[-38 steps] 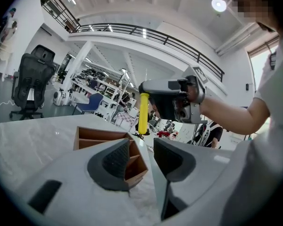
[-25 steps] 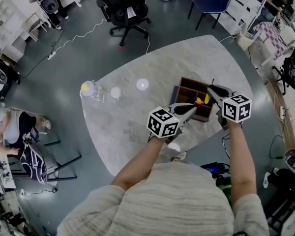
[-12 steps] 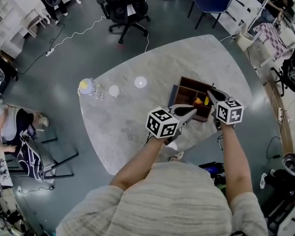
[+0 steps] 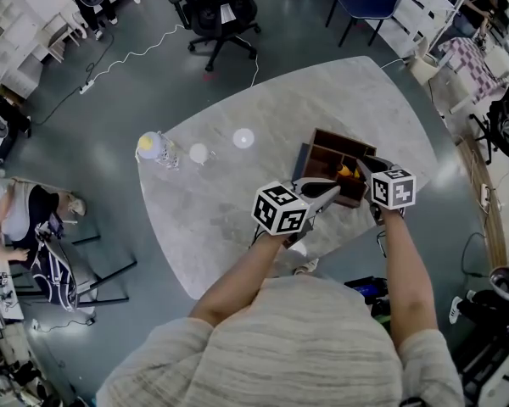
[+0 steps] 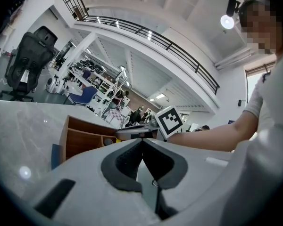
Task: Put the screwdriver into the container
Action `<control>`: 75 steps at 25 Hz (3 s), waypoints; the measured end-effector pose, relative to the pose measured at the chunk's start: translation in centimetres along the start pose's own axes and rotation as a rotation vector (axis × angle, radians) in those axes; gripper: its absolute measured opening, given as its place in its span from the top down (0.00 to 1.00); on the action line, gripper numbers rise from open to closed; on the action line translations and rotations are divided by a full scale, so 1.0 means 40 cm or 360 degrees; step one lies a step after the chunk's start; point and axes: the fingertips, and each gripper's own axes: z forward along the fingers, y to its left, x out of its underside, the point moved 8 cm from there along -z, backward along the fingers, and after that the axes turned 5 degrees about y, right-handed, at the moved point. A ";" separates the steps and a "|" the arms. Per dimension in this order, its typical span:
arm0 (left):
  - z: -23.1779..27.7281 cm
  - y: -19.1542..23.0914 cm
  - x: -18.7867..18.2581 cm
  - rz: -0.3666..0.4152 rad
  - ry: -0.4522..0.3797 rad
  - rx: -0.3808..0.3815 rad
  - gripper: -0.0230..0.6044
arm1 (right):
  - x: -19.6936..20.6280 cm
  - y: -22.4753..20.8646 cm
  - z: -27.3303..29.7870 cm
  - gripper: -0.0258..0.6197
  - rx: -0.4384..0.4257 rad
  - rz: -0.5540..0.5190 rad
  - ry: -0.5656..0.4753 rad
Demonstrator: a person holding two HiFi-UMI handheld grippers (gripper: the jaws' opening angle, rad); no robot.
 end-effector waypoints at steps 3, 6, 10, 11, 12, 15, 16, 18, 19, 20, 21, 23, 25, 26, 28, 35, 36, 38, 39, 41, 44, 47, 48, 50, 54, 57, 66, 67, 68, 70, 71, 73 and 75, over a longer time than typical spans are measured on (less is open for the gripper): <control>0.001 -0.001 0.001 -0.0003 0.0006 0.0007 0.94 | 0.007 0.006 0.004 0.88 -0.0004 -0.0044 0.0040; 0.000 0.000 -0.001 -0.0004 0.0008 0.0017 0.94 | 0.013 0.013 0.005 0.88 -0.0055 -0.0057 0.0048; 0.003 -0.002 -0.008 -0.0001 0.0011 0.0024 0.94 | 0.012 0.009 0.000 0.81 -0.0075 -0.0031 0.0047; 0.004 -0.003 -0.009 -0.0001 0.0011 0.0025 0.94 | 0.010 0.006 -0.005 0.80 -0.0072 -0.0023 0.0037; 0.003 -0.004 -0.009 -0.0001 0.0010 0.0026 0.94 | 0.007 0.005 -0.012 0.80 -0.0071 -0.0015 0.0022; -0.001 -0.005 -0.012 -0.0002 0.0003 0.0026 0.94 | -0.008 0.008 -0.044 0.80 -0.0081 0.0028 -0.0065; -0.002 -0.005 -0.012 -0.0002 0.0001 0.0026 0.94 | -0.014 0.010 -0.056 0.80 -0.0089 0.0051 -0.0106; -0.001 -0.004 -0.012 0.0001 -0.0004 0.0026 0.94 | -0.020 0.015 -0.078 0.80 -0.0107 0.0090 -0.0187; 0.000 -0.004 -0.011 0.0003 -0.0006 0.0027 0.94 | -0.020 0.018 -0.087 0.80 -0.0114 0.0098 -0.0219; 0.001 -0.005 -0.011 0.0005 -0.0007 0.0029 0.94 | -0.019 0.022 -0.097 0.80 -0.0120 0.0100 -0.0245; 0.003 -0.007 -0.011 0.0009 -0.0008 0.0032 0.94 | -0.018 0.027 -0.106 0.80 -0.0125 0.0100 -0.0265; 0.004 -0.013 -0.011 0.0015 -0.0008 0.0043 0.94 | -0.015 0.037 -0.124 0.80 -0.0137 0.0105 -0.0306; 0.003 -0.020 -0.014 0.0014 -0.0009 0.0074 0.94 | -0.015 0.053 -0.142 0.80 -0.0167 0.0120 -0.0348; 0.001 -0.025 -0.016 0.0014 -0.0012 0.0096 0.94 | -0.014 0.063 -0.151 0.81 -0.0187 0.0126 -0.0366; 0.000 -0.038 -0.019 0.0030 -0.0020 0.0134 0.94 | -0.011 0.085 -0.171 0.83 -0.0216 0.0120 -0.0400; -0.020 -0.069 -0.010 0.0086 -0.0094 0.0154 0.94 | 0.021 0.170 -0.237 0.89 -0.0320 0.0079 -0.0502; -0.027 -0.072 -0.008 0.0088 -0.0104 0.0151 0.94 | 0.025 0.183 -0.243 0.89 -0.0333 0.0073 -0.0505; -0.040 -0.078 -0.005 0.0102 -0.0108 0.0142 0.94 | 0.032 0.209 -0.254 0.90 -0.0364 0.0072 -0.0518; -0.045 -0.080 -0.004 0.0113 -0.0104 0.0138 0.94 | 0.035 0.219 -0.258 0.91 -0.0384 0.0082 -0.0530; -0.056 -0.081 -0.001 0.0126 -0.0098 0.0131 0.94 | 0.042 0.239 -0.265 0.92 -0.0431 0.0110 -0.0555; -0.075 -0.080 0.009 0.0119 -0.0107 0.0119 0.94 | 0.057 0.273 -0.270 0.92 -0.0478 0.0114 -0.0569; -0.095 -0.078 0.016 0.0125 -0.0091 0.0098 0.94 | 0.069 0.305 -0.271 0.92 -0.0513 0.0107 -0.0562; -0.100 -0.078 0.019 0.0128 -0.0083 0.0093 0.94 | 0.073 0.313 -0.271 0.92 -0.0526 0.0108 -0.0560; -0.109 -0.081 0.024 0.0134 -0.0074 0.0092 0.94 | 0.082 0.327 -0.272 0.93 -0.0540 0.0097 -0.0557; -0.120 -0.092 0.032 0.0154 -0.0054 0.0111 0.94 | 0.093 0.349 -0.283 0.94 -0.0533 0.0050 -0.0545; -0.119 -0.098 0.032 0.0168 -0.0032 0.0127 0.94 | 0.096 0.354 -0.295 0.94 -0.0518 0.0049 -0.0559; -0.102 -0.122 0.033 0.0241 0.0064 0.0180 0.94 | 0.118 0.342 -0.331 0.94 -0.0437 0.0095 -0.0642; -0.100 -0.126 0.032 0.0255 0.0069 0.0187 0.94 | 0.120 0.341 -0.337 0.94 -0.0428 0.0097 -0.0656; -0.097 -0.131 0.030 0.0269 0.0075 0.0194 0.94 | 0.122 0.341 -0.342 0.94 -0.0420 0.0098 -0.0669; -0.091 -0.140 0.027 0.0297 0.0088 0.0209 0.94 | 0.129 0.340 -0.353 0.94 -0.0405 0.0104 -0.0691; -0.088 -0.143 0.025 0.0309 0.0094 0.0214 0.94 | 0.132 0.339 -0.357 0.94 -0.0400 0.0107 -0.0701; -0.083 -0.148 0.024 0.0324 0.0105 0.0219 0.94 | 0.136 0.338 -0.363 0.94 -0.0394 0.0099 -0.0708; -0.080 -0.152 0.026 0.0330 0.0115 0.0221 0.94 | 0.139 0.338 -0.371 0.94 -0.0379 0.0088 -0.0708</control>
